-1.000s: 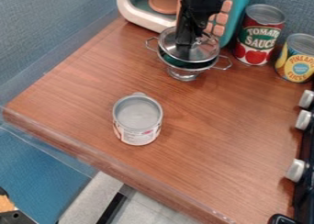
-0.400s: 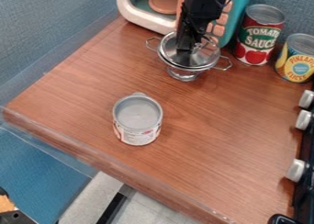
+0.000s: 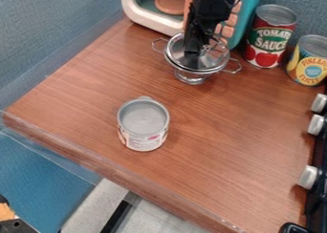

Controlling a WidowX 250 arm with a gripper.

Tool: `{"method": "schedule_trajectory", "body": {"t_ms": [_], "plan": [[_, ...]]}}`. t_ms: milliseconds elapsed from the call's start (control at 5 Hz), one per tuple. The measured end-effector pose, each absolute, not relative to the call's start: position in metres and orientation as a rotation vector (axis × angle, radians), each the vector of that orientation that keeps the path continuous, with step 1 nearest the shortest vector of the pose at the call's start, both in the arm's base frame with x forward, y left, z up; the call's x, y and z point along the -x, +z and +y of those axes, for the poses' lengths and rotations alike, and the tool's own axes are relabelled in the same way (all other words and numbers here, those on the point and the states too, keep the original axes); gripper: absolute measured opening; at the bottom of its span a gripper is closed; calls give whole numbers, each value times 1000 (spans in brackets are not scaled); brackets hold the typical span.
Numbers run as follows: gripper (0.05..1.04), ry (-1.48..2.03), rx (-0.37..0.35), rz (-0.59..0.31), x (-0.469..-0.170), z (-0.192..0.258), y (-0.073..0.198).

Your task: Take the silver lid and place it over the soap strainer

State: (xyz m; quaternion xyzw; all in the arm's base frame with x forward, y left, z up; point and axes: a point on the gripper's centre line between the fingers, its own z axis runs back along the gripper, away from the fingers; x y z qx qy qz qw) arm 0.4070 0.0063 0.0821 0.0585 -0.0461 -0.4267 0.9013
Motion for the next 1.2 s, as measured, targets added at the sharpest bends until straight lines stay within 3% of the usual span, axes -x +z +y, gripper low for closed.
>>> {"method": "schedule_trajectory", "body": {"t_ms": [200,400,600,800,1200], "plan": [[217,-882,-108,-80,-401,5,80],[465,-866,-109,-75,-399,6,82],[774,-860,-108,-69,-398,6,81],[997,-856,-122,-80,-397,7,89],[1000,-851,-128,-128,-398,5,104]]}}
